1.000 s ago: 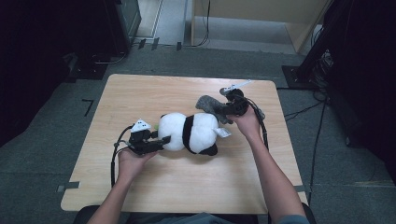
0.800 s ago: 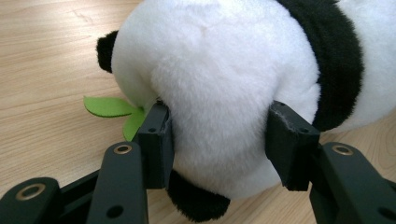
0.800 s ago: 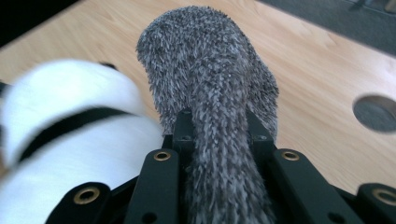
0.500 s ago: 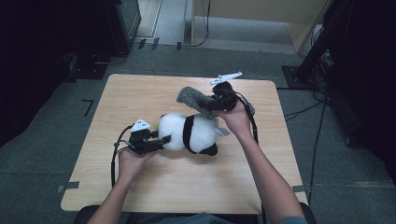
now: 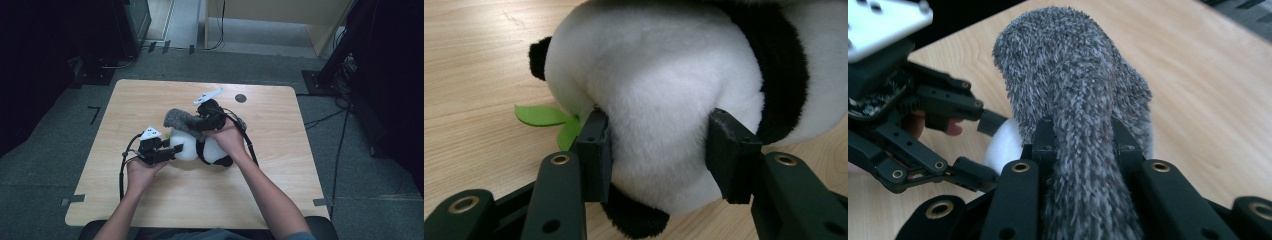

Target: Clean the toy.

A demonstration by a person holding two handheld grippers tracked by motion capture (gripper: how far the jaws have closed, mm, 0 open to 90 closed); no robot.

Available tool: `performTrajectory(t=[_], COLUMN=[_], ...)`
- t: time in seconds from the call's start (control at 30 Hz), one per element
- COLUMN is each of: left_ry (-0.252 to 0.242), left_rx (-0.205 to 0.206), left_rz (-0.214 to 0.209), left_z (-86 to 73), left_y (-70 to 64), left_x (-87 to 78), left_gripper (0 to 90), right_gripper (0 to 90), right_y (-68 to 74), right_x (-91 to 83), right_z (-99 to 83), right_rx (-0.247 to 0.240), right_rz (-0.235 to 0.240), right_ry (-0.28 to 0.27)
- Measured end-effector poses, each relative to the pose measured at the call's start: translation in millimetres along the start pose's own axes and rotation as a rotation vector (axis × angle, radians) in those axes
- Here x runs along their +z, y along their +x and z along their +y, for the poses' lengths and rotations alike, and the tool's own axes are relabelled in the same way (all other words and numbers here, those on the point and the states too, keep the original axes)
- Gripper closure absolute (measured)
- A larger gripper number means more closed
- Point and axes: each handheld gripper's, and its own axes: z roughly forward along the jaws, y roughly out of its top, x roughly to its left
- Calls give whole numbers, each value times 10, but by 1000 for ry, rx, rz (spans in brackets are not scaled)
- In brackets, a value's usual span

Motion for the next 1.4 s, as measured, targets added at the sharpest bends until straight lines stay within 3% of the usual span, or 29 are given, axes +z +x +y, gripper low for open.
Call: performTrajectory(t=[0.13, 0.47, 0.8, 1.07, 1.4], left_ry=[1, 12, 11, 5, -5], left_rx=[-7, -4, -8, -16, -18], left_rz=[2, 0, -3, -7, -14], left_z=[-1, 6, 9, 10, -2], left_y=[5, 5, 7, 16, 27], left_x=[4, 3, 3, 3, 2], left_gripper=[500, 527, 547, 561, 560], right_gripper=[722, 719, 721, 720, 722], right_y=[29, -26, -129, -308, -485], right_x=[124, -7, -347, -658, -883], right_z=[-83, -217, -408, -635, -966], right_rx=[-9, 1, 13, 68, 148], right_rz=[-6, -13, -63, -101, -150], right_ry=[26, 23, -9, -65, -77])
